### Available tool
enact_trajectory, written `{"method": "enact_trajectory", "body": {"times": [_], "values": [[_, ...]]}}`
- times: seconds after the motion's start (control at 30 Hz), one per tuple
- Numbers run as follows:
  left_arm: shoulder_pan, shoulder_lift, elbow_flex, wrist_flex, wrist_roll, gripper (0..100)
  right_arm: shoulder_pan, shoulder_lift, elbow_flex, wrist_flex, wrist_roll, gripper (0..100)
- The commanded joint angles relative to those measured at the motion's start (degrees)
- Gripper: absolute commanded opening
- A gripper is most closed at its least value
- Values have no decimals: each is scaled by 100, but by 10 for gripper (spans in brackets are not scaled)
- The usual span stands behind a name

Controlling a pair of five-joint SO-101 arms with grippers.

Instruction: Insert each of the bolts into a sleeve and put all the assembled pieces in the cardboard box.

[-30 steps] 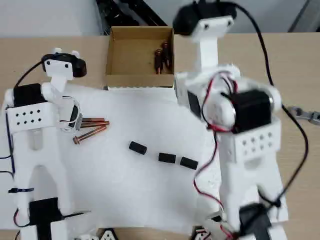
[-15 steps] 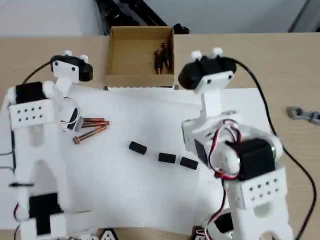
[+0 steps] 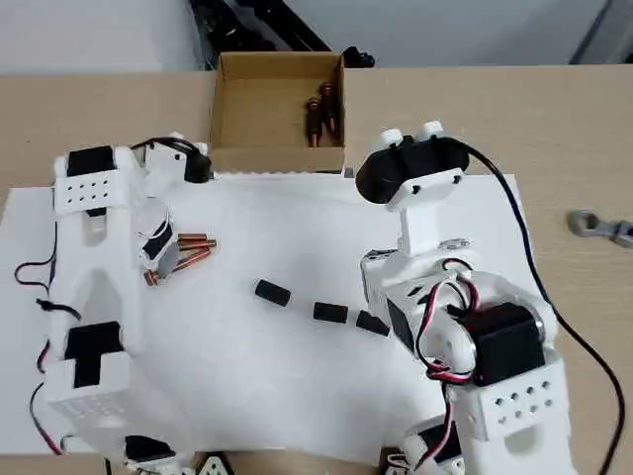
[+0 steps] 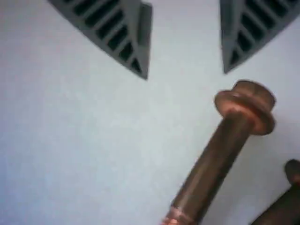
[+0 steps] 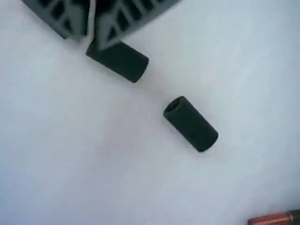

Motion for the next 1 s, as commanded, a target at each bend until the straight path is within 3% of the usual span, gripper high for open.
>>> {"method": "enact_trajectory", "body": {"times": [0.0,0.13,0.47,0.97], "values": [[35,-70,-259,167,-598,129,-4,-66,-18,-57,53,4],[35,-62,-259,167,-1345,181,-4,-75,-18,-57,44,4],[-26,-9,-259,167,-2189,182,-4,-92,-9,-57,35,4],[-53,1037,-259,-123,-2286,182,-4,-84,-9,-75,26,4]]}}
